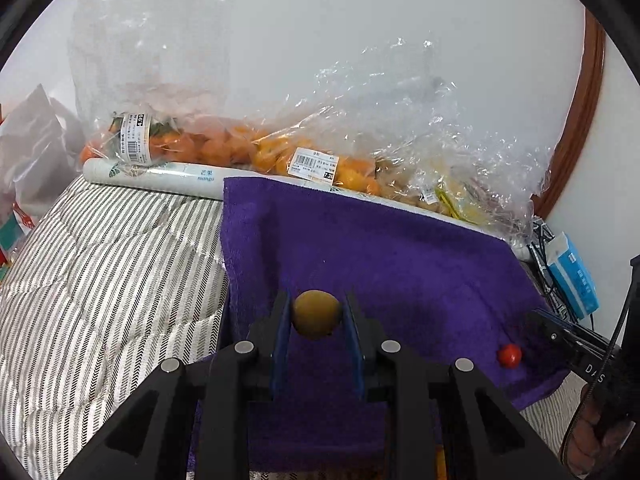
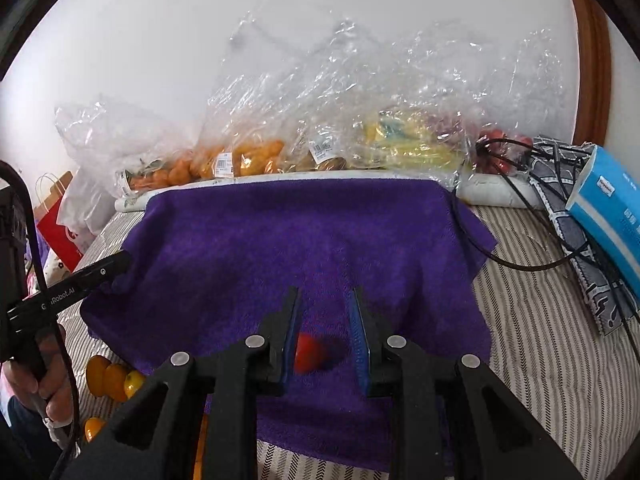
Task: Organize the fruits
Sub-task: 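Carry the yellow fruit and red tomato onto the purple towel and release both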
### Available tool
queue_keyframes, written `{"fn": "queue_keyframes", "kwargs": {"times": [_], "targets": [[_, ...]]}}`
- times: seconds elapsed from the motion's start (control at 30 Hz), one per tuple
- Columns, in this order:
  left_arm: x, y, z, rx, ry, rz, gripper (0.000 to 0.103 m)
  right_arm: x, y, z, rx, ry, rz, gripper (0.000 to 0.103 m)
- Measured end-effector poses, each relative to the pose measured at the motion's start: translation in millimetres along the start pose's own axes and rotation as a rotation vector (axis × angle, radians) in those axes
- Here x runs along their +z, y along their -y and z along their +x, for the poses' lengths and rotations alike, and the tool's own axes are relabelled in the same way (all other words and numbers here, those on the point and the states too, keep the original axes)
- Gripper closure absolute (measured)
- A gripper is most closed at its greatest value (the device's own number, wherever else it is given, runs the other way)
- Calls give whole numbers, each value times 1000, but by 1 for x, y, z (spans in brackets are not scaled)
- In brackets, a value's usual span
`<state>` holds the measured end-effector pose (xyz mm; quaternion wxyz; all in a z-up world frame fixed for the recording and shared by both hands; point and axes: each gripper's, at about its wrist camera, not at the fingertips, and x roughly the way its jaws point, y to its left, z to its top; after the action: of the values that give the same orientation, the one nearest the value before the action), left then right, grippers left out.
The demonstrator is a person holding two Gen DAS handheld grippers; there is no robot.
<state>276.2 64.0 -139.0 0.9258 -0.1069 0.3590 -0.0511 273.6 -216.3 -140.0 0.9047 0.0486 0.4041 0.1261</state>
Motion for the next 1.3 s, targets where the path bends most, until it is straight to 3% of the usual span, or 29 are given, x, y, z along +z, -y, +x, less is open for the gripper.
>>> {"fn": "queue_keyframes", "kwargs": {"times": [0.33, 0.47, 0.63, 0.7, 0.73, 0.87, 1.17, 1.3], "targets": [[-3, -2, 6, -10, -33, -12, 78, -1, -3, 2, 5, -4, 4, 77], [-5, 0, 6, -8, -42, -4, 78, 0, -3, -2, 8, 3, 5, 61], [-5, 5, 7, -6, -51, 17, 77, 0, -4, -8, 8, 23, 5, 49], [-5, 6, 6, -12, -57, 23, 67, 1, -5, -12, 0, 41, 0, 48], [-5, 6, 5, -15, -52, 20, 58, 0, -6, -13, -5, 48, -4, 48], [-3, 6, -4, -17, -11, 16, 50, -1, -10, -16, -1, 63, -20, 48], [1, 8, -27, 8, 83, 22, 50, -1, -22, -35, -5, 120, -60, 48], [5, 15, -39, 67, 130, 69, 50, 3, -29, -50, 1, 177, -80, 47]]}}
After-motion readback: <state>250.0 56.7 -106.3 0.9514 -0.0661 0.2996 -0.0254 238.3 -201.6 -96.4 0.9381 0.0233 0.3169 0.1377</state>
